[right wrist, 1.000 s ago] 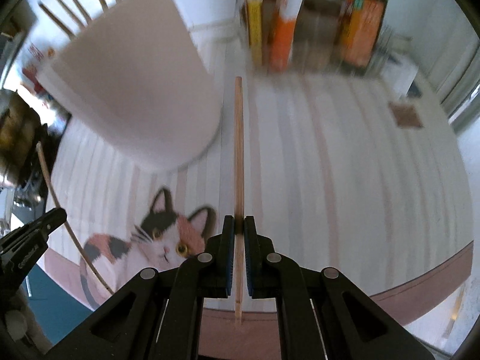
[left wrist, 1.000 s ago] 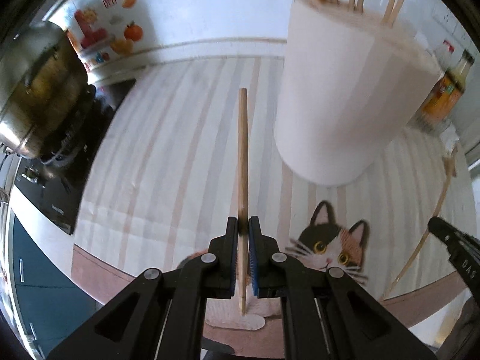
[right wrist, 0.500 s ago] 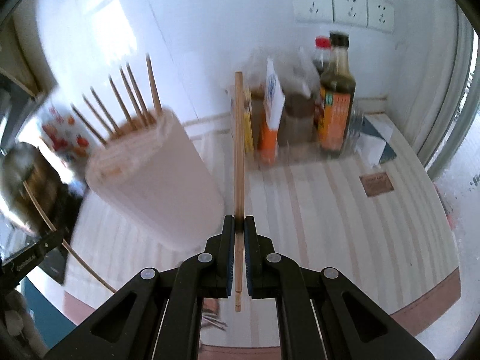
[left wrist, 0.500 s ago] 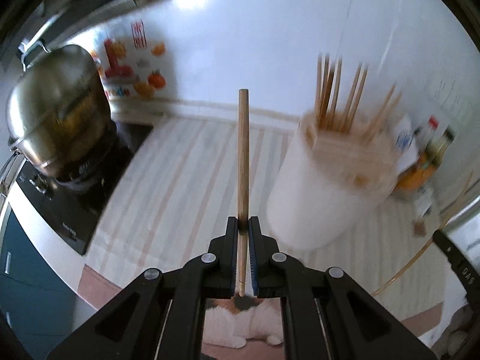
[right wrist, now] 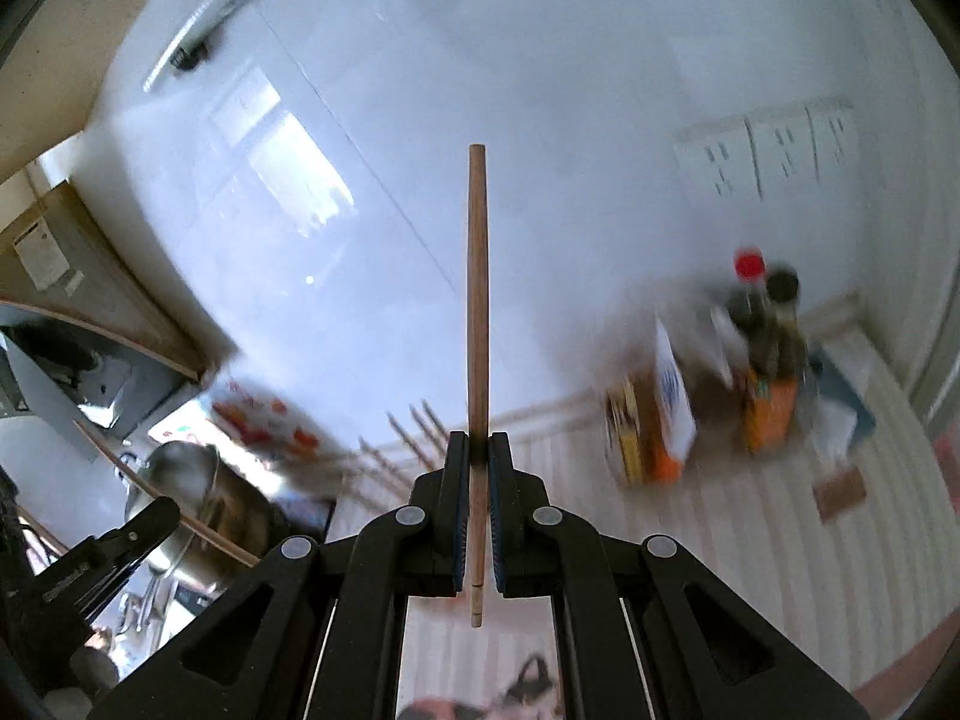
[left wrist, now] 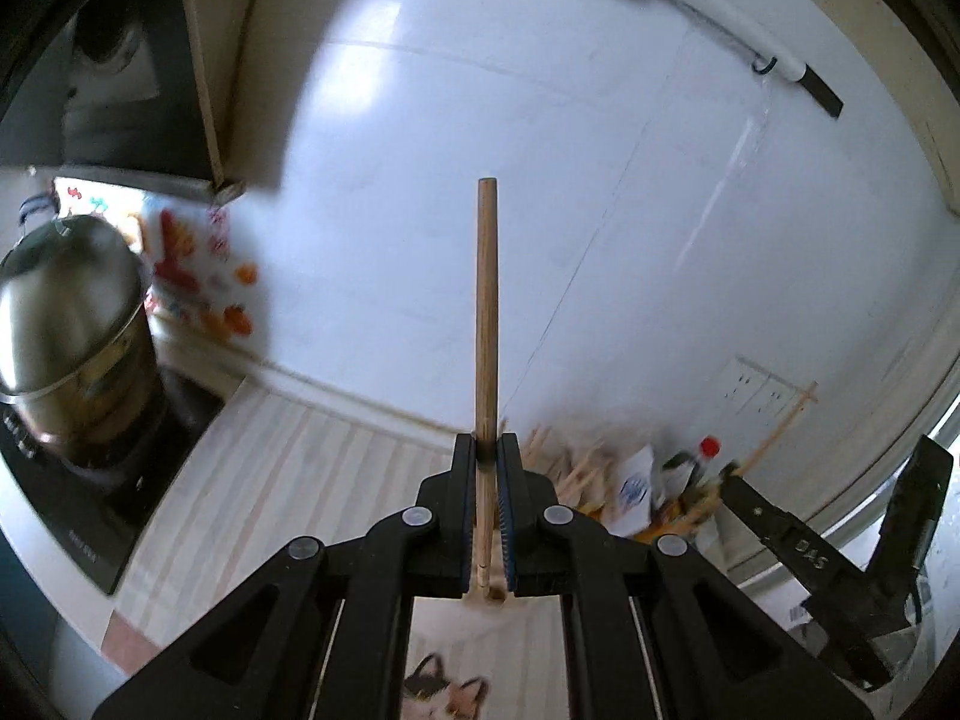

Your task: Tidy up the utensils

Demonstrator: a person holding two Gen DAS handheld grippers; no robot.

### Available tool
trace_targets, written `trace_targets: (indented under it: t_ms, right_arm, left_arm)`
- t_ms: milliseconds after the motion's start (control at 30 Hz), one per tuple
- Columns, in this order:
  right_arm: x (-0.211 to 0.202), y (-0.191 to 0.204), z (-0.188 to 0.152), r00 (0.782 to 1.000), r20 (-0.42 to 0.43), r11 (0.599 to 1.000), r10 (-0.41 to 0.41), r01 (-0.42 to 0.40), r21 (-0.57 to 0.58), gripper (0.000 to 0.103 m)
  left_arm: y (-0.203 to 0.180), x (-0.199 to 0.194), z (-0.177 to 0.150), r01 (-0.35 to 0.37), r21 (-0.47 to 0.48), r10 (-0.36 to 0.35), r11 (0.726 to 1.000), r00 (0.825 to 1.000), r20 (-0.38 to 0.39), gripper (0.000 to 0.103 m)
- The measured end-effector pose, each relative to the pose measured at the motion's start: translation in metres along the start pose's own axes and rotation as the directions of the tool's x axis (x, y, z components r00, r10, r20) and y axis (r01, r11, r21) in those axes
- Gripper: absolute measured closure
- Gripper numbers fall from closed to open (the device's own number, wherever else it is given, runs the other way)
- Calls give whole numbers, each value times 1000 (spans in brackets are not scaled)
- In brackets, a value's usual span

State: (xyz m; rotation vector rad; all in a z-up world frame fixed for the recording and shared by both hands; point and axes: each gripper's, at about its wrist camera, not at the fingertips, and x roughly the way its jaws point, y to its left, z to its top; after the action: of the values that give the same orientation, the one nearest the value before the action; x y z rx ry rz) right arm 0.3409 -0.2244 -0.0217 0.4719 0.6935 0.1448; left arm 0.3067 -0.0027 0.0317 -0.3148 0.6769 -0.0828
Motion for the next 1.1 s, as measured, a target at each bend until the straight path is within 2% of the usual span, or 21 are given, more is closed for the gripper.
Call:
trace_targets:
  t_ms: [100,233,433,600,767,900,933,967,1000,1033,1067,1100]
  right_arm:
    - [13,12,20,999,33,999,-21,22,-23,97]
    - [45,22,38,998,34,998,-53,55,-42,97]
    - [96,31,40,996,11,993,-84,85,-85,97]
    - [124,33,31,995,-19,987,-100,97,-125,97]
    - [139,29,15,994,-54,984,-97,88,-157,97]
    - [150,29,5,987,-143,983,-73,47,-179,95]
    - [149,28,4,986,-152,982,-74,45,-182,91]
    - [145,27,3,986,-154,983,-68,40,-177,80]
    - [141,25,2,987,-152,985,-62,36,-170,72]
    - [134,24,1,988,-142,985,-61,37,-166,58]
    - [129,23,1,989,-134,985,-62,39,-167,54]
    - [123,22,0,990,-125,985,-60,39,-167,54]
  left_arm:
    - [-12,24,12,-7,23,7,1000,1000,1,99]
    - [-17,73,16,-57,76,60,995,997,-38,99]
    - [-5,134,16,-81,63,89,995,987,-136,99]
    - [-2,153,11,-100,76,112,992,979,-173,98]
    - [3,160,7,-90,77,104,993,971,-214,98]
    - [5,154,6,-92,71,107,993,961,-254,94]
    - [5,149,6,-97,76,113,992,960,-258,93]
    - [5,144,6,-101,79,118,992,960,-255,92]
    - [4,135,6,-115,89,134,989,961,-242,87]
    - [4,129,7,-130,98,149,987,961,-231,73]
    - [5,122,6,-140,103,160,985,963,-217,63]
    - [5,114,5,-151,108,171,983,965,-199,39]
